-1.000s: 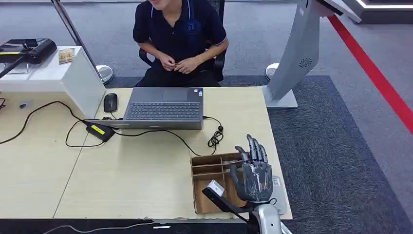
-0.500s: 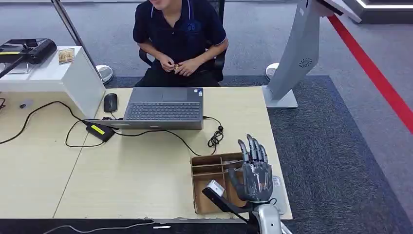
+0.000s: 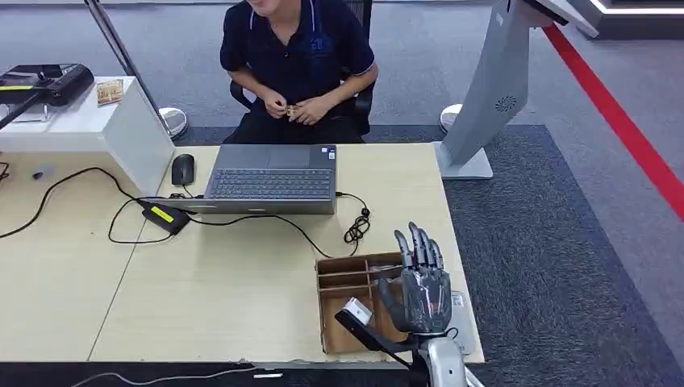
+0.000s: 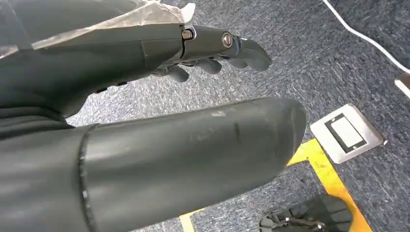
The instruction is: Pass the card to the sensor for recognition and then transmit it.
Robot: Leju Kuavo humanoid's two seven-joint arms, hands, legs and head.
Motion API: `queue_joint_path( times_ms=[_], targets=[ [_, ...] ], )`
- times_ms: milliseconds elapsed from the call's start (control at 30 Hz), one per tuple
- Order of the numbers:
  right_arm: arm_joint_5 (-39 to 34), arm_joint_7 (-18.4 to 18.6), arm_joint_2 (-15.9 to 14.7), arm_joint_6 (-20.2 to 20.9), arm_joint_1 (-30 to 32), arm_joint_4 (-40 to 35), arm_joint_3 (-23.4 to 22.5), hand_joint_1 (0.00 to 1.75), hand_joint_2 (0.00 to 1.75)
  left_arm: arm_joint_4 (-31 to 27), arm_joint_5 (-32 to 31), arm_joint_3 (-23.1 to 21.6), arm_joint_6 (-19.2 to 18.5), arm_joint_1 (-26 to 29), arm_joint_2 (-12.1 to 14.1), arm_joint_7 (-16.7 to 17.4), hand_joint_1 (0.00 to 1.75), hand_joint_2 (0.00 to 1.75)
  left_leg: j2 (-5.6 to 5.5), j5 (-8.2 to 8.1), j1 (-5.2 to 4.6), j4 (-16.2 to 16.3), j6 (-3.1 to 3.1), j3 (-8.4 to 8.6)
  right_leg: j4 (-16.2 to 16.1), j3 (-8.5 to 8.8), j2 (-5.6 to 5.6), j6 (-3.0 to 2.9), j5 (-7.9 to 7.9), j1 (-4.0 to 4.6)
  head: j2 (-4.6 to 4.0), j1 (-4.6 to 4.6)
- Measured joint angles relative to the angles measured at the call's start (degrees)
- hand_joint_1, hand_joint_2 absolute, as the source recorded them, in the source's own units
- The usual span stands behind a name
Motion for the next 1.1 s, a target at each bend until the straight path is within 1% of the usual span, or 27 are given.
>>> queue_joint_path(
  times_ms=[67,133,167,267,300,333,600,867,1100],
  targets=[
    [-0.1,0.0,0.0,0.0,0.0,0.0,0.0,0.3,1.75,0.0,0.0,0.0,0.0,0.0,0.0,0.0,0.0,0.0,0.0,0.0,0.0,0.0,0.0,0.0,0.0,0.0,0.0,0.0,0.0,0.0,0.0,0.0],
    [-0.1,0.0,0.0,0.0,0.0,0.0,0.0,0.24,1.75,0.0,0.0,0.0,0.0,0.0,0.0,0.0,0.0,0.0,0.0,0.0,0.0,0.0,0.0,0.0,0.0,0.0,0.0,0.0,0.0,0.0,0.0,0.0],
    [-0.1,0.0,0.0,0.0,0.0,0.0,0.0,0.3,1.75,0.0,0.0,0.0,0.0,0.0,0.0,0.0,0.0,0.0,0.0,0.0,0.0,0.0,0.0,0.0,0.0,0.0,0.0,0.0,0.0,0.0,0.0,0.0],
    [-0.1,0.0,0.0,0.0,0.0,0.0,0.0,0.26,1.75,0.0,0.0,0.0,0.0,0.0,0.0,0.0,0.0,0.0,0.0,0.0,0.0,0.0,0.0,0.0,0.0,0.0,0.0,0.0,0.0,0.0,0.0,0.0],
    [-0.1,0.0,0.0,0.0,0.0,0.0,0.0,0.31,1.75,0.0,0.0,0.0,0.0,0.0,0.0,0.0,0.0,0.0,0.0,0.0,0.0,0.0,0.0,0.0,0.0,0.0,0.0,0.0,0.0,0.0,0.0,0.0],
    [-0.1,0.0,0.0,0.0,0.0,0.0,0.0,0.33,1.75,0.0,0.0,0.0,0.0,0.0,0.0,0.0,0.0,0.0,0.0,0.0,0.0,0.0,0.0,0.0,0.0,0.0,0.0,0.0,0.0,0.0,0.0,0.0],
    [-0.4,0.3,-0.4,0.0,0.0,0.0,0.0,0.23,1.75,0.0,0.0,0.0,0.0,0.0,0.0,-0.1,0.0,0.0,0.0,0.0,0.0,0.0,0.0,0.0,0.0,-0.01,0.0,0.0,0.0,0.0,0.0,0.0],
    [-0.5,1.3,-1.3,0.0,0.2,0.0,-0.1,0.23,1.75,0.0,0.0,0.0,0.0,0.0,0.1,-0.1,0.0,0.0,0.0,0.0,0.0,0.0,0.0,0.0,0.0,-0.01,0.0,0.0,0.0,0.0,0.0,0.0],
    [-0.3,1.7,-1.9,0.0,0.3,0.0,-0.2,0.26,1.75,0.0,0.0,0.0,0.0,0.0,0.2,-0.1,0.0,0.0,0.0,0.0,0.0,0.0,0.0,0.0,0.0,-0.01,0.0,0.0,0.0,0.0,0.0,0.0]
  ],
)
